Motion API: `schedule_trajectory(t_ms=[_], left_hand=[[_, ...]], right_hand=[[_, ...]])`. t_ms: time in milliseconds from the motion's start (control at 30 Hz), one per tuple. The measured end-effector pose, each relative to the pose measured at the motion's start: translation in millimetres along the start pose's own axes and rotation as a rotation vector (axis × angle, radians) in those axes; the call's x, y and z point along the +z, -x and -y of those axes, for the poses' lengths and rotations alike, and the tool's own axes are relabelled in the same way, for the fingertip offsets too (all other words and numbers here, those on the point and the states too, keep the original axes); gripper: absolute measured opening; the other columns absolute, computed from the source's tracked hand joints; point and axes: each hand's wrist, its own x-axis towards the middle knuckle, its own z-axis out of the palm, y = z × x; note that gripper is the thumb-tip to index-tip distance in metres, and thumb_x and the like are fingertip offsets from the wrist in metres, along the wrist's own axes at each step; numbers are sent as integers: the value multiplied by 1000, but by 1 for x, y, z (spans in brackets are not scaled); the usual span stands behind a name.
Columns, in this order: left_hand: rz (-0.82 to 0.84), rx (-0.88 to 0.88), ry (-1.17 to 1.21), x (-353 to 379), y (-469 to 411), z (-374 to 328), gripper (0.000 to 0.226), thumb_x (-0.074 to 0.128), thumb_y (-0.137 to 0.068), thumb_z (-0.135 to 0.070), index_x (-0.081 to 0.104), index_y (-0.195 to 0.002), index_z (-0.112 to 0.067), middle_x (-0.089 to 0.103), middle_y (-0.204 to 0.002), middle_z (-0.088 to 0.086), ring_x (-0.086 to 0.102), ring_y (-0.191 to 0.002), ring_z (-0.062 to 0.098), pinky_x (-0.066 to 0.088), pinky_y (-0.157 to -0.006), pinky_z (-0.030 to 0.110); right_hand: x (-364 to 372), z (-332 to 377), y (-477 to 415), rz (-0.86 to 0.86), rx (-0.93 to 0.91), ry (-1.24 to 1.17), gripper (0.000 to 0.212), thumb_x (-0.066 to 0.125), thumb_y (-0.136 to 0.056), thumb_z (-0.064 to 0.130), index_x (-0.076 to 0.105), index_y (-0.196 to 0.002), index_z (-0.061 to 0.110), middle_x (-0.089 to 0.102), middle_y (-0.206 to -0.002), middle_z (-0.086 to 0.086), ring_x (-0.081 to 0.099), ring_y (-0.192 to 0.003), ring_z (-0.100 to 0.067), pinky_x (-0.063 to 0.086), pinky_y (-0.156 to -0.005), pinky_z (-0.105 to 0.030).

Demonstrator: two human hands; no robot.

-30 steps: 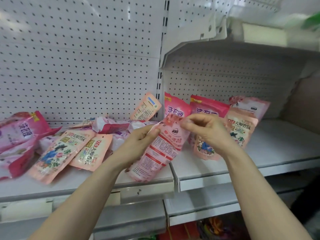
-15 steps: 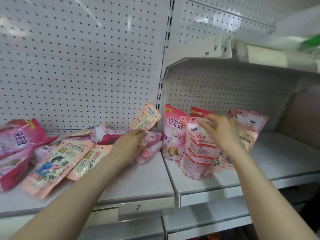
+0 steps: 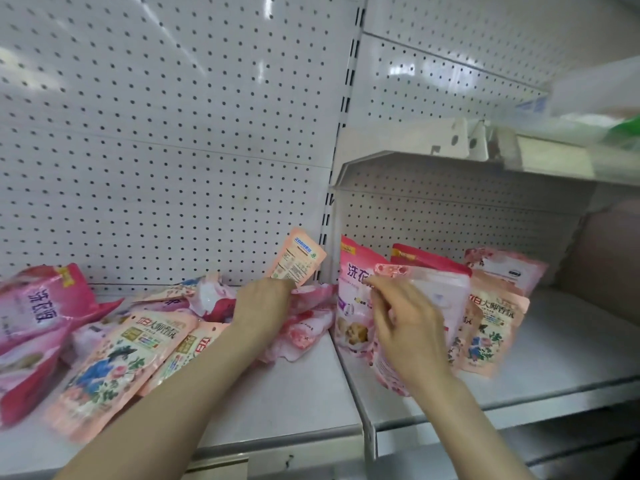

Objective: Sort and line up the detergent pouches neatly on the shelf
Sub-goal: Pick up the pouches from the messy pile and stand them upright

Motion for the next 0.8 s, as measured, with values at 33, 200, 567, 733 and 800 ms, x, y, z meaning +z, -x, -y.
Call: schedule_trajectory(t_ms=[33, 200, 567, 733, 800], left_hand=[[-39, -20, 45, -8, 1, 4, 20, 47, -96, -26, 63, -108, -27, 71, -96, 5, 66, -86, 28, 45, -64, 33], [-158, 13, 190, -52, 33, 21, 15, 57, -91, -38, 68, -98, -31, 72, -82, 3, 67, -80, 29, 32, -59, 30], [-7, 38, 688, -59, 105, 43, 31, 66, -85, -46, 70, -112, -32, 72, -104, -19, 66, -85, -4, 46, -76, 7], [-23, -105, 1046, -53, 85, 37, 60, 71, -85, -25, 41, -137, -28, 56, -130, -14, 58, -113, 5, 45, -100, 25], [45, -182, 1355, -52, 77, 28, 49, 71, -85, -14, 46, -127, -23, 65, -119, -7, 65, -107, 10, 52, -96, 34]], right_hand=[[9, 7, 3, 80, 106, -84, 18, 62, -94, 19, 71, -110, 20, 71, -89, 4, 64, -77, -15, 53, -74, -34], [60, 30, -4, 532, 869, -696, 45, 46, -94, 63, 68, -109, 26, 75, -102, -4, 73, -93, -21, 57, -91, -47], [93, 57, -17, 268, 1092, -1065, 47, 63, -82, -16, 58, -112, 21, 73, -97, -7, 73, -71, -16, 59, -59, -27], [61, 65, -18, 251, 793, -1243, 47, 56, -90, -13, 65, -99, 32, 77, -82, -3, 73, -71, -16, 60, -64, -31], [48, 68, -16, 243, 775, -1293, 37, 55, -91, -13, 61, -108, 19, 76, -87, -11, 72, -76, -22, 60, -71, -37]])
